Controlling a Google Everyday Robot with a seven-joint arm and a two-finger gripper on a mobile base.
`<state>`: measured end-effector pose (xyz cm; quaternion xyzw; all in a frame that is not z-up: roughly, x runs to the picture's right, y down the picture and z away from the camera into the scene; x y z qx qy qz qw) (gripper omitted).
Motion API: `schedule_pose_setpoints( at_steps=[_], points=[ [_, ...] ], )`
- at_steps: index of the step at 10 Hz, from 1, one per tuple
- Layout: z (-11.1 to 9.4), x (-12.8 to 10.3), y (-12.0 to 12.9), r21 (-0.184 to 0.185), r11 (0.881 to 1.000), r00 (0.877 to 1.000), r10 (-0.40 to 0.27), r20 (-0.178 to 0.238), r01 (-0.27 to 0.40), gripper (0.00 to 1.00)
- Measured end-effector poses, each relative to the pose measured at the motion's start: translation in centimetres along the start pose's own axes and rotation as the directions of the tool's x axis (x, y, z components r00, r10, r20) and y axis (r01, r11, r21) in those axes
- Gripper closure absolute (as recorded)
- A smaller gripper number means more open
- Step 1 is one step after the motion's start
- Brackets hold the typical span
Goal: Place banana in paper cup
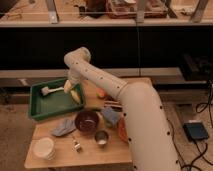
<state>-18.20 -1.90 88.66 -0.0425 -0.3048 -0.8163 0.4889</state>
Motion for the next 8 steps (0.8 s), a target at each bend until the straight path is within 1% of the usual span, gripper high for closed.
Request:
schedule_pose_setpoints(
  at_steps=[1,2,4,6,8],
  points=[
    [-0.4,-0.3,-1.4,0.009,1.0,0.999,-0.028,0.019,0.028,0.2],
    [-0.8,-0.8,-2.7,0.009,0.998,0.998,-0.055,0.028,0.055,0.2],
    [-0.6,-1.3,-4.1,0.015,0.996,0.995,-0.084,0.053,0.083,0.2],
    [1.2,-1.5,-4.8,0.03,0.993,0.99,-0.114,0.078,0.112,0.2],
    [3.9,-1.4,-6.1,0.046,0.985,0.98,-0.171,0.103,0.167,0.2]
  ],
)
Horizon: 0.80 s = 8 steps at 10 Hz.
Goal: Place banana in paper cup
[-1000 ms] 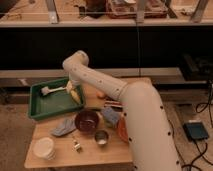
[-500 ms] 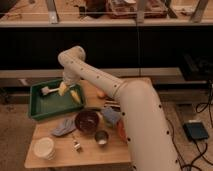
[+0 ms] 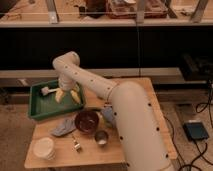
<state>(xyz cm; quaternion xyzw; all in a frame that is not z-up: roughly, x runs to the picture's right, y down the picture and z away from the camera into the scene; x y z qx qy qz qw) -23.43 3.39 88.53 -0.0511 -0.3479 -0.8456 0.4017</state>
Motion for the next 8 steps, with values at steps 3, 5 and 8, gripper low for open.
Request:
schedule_pose_setpoints(
  at_steps=[3,5,8],
  points=[
    [1.9,0.3,-0.4,-0.011,0.999,0.999,-0.047,0.017,0.048,0.2],
    [2.7,0.4,-0.2,-0.041,0.997,0.998,-0.062,0.014,0.062,0.2],
    [3.8,0.8,0.4,-0.09,0.993,0.997,-0.074,-0.001,0.074,0.2]
  ],
)
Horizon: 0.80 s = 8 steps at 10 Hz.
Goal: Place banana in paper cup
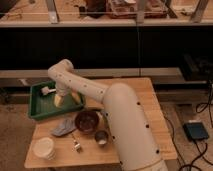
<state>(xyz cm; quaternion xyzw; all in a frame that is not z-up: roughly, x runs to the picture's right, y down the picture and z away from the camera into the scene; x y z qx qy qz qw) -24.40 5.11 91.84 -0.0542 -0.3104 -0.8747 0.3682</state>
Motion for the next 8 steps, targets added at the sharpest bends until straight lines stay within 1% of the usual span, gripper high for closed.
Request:
schedule_pose_setpoints(
  at_steps=[2,4,5,6,7,8],
  points=[
    [0.5,0.0,1.2,-0.024,1.0,1.0,0.008,-0.007,-0.008,0.2],
    [0.6,0.3,2.0,-0.039,0.999,1.0,0.017,-0.013,-0.017,0.2],
    [0.6,0.4,2.6,-0.045,0.999,1.0,0.024,-0.014,-0.024,0.2],
    [0.8,0.7,3.2,-0.043,0.999,0.999,0.032,-0.014,-0.032,0.2],
    [1.5,0.7,3.5,-0.038,0.999,0.999,0.038,0.0,-0.038,0.2],
    [2.6,0.7,3.7,-0.039,0.998,0.999,0.041,0.013,-0.041,0.2]
  ],
)
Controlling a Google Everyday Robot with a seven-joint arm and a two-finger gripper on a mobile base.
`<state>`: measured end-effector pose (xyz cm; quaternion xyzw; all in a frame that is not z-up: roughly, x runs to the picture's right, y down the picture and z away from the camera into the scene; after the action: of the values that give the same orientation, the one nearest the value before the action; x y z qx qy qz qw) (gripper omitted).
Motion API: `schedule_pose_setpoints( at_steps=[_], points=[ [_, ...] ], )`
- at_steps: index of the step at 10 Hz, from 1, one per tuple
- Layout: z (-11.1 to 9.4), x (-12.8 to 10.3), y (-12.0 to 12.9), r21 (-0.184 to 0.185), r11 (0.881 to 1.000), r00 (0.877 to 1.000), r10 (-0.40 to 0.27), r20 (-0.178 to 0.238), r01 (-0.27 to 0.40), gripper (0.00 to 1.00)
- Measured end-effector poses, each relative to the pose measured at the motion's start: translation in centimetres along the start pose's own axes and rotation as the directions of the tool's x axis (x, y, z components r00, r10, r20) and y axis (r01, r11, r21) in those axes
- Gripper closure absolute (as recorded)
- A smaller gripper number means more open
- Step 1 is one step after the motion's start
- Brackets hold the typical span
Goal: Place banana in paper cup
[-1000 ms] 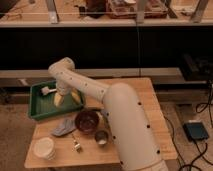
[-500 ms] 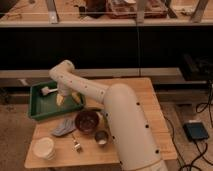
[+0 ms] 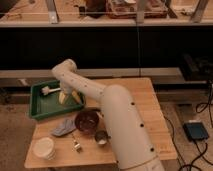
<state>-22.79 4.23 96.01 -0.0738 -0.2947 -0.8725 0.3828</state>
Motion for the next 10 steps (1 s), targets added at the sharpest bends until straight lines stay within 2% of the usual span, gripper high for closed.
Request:
schedule_pose_setpoints(
  at_steps=[2,4,7,10],
  points=[
    [0.9,-0.1,-0.2,0.0,1.0,1.0,-0.001,0.014,0.001,0.22],
    [1.1,-0.6,-0.6,0.005,1.0,1.0,-0.002,0.022,0.002,0.42],
    [-1.2,-1.2,-1.4,0.028,1.0,1.0,0.004,-0.011,-0.004,0.72],
    [-1.7,-1.9,-2.2,0.049,0.999,1.0,0.003,-0.025,-0.002,0.98]
  ],
)
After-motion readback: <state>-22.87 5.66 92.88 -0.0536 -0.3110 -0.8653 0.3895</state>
